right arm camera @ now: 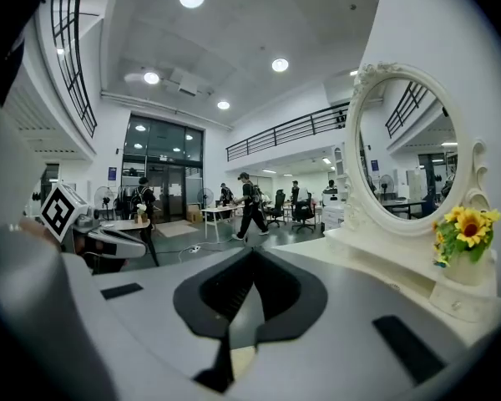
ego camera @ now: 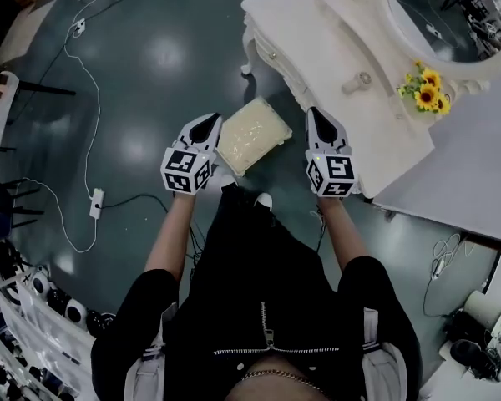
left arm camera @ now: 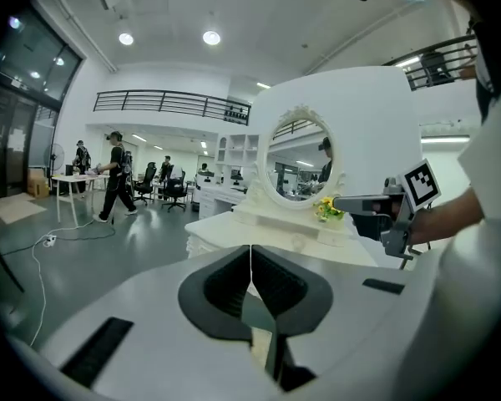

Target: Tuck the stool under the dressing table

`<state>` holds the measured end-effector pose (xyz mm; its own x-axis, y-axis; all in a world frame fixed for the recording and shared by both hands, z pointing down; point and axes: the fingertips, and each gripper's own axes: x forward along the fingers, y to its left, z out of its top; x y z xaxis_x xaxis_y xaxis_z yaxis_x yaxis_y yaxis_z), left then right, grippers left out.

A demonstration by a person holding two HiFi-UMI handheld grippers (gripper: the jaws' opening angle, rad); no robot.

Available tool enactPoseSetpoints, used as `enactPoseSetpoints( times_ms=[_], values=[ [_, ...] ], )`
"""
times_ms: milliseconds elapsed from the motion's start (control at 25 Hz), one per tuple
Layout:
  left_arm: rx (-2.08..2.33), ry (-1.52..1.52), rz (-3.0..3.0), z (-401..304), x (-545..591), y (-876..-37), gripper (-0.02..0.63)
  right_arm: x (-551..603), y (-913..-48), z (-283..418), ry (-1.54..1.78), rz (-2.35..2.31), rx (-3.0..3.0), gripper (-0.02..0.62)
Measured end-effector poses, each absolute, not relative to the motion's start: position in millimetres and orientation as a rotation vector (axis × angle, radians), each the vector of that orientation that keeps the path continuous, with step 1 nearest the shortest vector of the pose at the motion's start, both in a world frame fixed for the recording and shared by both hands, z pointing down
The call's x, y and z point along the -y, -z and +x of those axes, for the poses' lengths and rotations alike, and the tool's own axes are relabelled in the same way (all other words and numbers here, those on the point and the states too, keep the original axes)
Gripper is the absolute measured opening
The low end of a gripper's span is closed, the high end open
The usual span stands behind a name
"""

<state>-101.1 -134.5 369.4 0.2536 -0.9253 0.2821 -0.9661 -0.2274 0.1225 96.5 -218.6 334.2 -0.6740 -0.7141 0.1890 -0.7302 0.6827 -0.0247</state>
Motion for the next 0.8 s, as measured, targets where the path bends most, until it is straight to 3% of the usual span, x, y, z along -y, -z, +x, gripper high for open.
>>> enactPoseSetpoints(
  times_ms=[280, 800],
  values=[
    [1.727, -0.158, 2.116, -135.1, 157.0, -419.2, 0.023, 237.1, -357.7, 64.4, -0.16, 1.095, 2.697, 0.008],
    [1.632, 0.049, 1.793, -177.2, 149.2, -578.8, 0.036, 239.1, -479.4, 32.3, -0.336, 1.004, 2.581, 0.008]
  ],
)
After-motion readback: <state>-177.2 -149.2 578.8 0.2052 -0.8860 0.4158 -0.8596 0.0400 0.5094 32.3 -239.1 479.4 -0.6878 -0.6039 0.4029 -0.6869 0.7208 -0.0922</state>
